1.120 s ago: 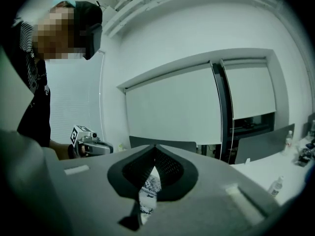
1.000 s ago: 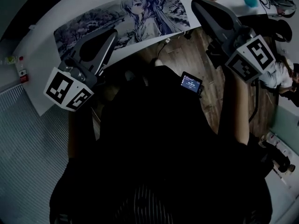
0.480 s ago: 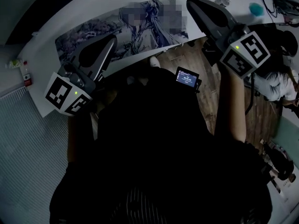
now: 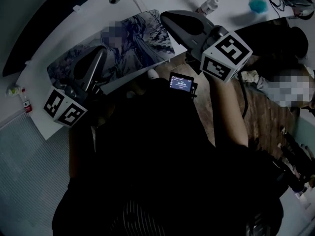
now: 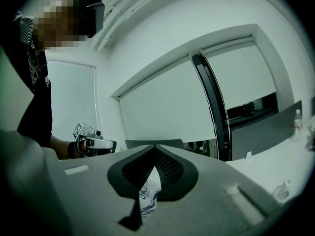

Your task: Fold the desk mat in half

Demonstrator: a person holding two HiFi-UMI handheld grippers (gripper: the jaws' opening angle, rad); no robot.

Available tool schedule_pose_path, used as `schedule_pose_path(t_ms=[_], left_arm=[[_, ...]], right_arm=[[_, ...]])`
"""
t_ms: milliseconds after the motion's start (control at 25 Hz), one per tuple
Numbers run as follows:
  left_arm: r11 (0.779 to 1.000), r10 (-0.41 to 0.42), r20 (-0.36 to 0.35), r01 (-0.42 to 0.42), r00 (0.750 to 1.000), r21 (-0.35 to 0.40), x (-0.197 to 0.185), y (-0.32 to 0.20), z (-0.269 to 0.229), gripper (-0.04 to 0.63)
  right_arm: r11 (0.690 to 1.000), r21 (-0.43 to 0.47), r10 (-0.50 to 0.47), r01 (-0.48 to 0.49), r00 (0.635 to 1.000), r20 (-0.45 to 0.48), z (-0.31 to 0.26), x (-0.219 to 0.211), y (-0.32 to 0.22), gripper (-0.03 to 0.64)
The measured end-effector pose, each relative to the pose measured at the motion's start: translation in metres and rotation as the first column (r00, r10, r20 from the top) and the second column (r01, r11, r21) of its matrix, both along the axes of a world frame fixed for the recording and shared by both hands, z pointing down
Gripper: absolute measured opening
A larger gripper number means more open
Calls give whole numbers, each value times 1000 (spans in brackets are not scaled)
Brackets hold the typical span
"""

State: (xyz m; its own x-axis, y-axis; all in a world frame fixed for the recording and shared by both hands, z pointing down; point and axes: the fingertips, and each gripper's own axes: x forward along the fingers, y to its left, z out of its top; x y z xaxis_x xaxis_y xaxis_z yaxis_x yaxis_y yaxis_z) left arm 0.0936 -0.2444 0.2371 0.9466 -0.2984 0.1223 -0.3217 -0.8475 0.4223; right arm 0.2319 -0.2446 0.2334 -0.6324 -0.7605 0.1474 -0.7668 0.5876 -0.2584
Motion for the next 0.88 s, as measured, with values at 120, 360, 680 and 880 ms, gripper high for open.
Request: schedule_pose_path(t_ms=[120,360,680,880], left_arm=[[1000,-12,11,12,1000,-11,24,-1,4,6],[998,29,47,-27,998,-49,35,4,29,6],[995,92,98,-88,991,-45,20,2,46,6],[992,56,61,-49,997,-119,3,-4,60,6]], right_arm=[[1000,-26,-15,16,999,32,13,16,4,5],[995,-100,-7,10,999,35,44,36,-4,5],[980,-177,87,-90,996,-25,82,46,-20,5],[956,-271,107,-111,994,-27,130,52,-22,5]])
